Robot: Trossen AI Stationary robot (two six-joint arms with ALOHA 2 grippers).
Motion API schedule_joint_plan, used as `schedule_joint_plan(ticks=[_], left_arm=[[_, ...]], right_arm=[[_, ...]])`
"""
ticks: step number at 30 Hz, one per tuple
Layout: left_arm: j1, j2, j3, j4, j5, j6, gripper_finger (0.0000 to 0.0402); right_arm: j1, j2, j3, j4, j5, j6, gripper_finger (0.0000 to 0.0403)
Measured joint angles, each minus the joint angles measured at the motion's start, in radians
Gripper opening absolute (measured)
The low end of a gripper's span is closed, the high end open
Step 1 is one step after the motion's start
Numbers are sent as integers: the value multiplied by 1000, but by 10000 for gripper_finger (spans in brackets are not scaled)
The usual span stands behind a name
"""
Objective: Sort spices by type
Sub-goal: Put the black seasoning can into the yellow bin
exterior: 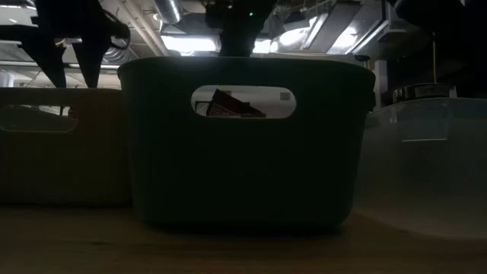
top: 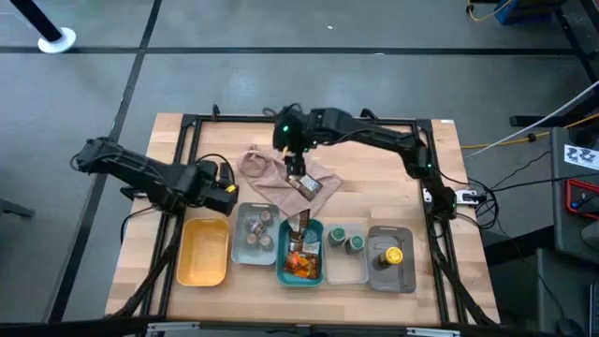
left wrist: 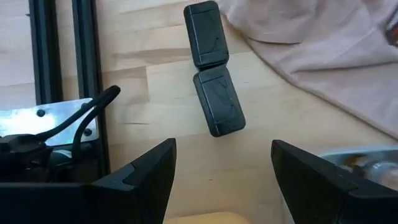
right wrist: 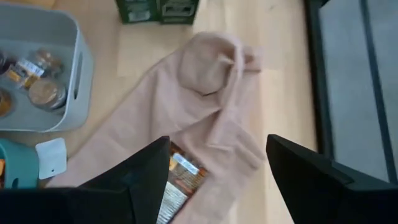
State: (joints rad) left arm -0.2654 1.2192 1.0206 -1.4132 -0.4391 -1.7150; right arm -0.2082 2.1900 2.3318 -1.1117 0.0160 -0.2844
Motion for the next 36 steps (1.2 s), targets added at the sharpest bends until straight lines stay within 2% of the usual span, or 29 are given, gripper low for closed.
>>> schedule_joint_plan(ticks=[10, 15, 25, 29, 32, 36], left_arm=[[116, 82, -18, 98, 14, 89, 246], [178, 81, -145, 250, 80, 141, 246], [236, 80, -342, 462, 78, 152, 246], [249, 80, -384, 515, 64, 171, 246], [249, 80, -388, 518, 34, 172, 229], [249, 80, -388, 518, 14, 174, 180]], right_arm=[[-50, -133, 0, -23, 3, 0, 264], [-64, -169, 0, -66, 3, -11, 264], [-75, -164, -2, -72, -8, -36, 264], [-81, -164, -2, -42, -8, -38, 264], [-88, -164, -2, -42, -8, -38, 264], [-101, -164, -2, -42, -8, -38, 264]])
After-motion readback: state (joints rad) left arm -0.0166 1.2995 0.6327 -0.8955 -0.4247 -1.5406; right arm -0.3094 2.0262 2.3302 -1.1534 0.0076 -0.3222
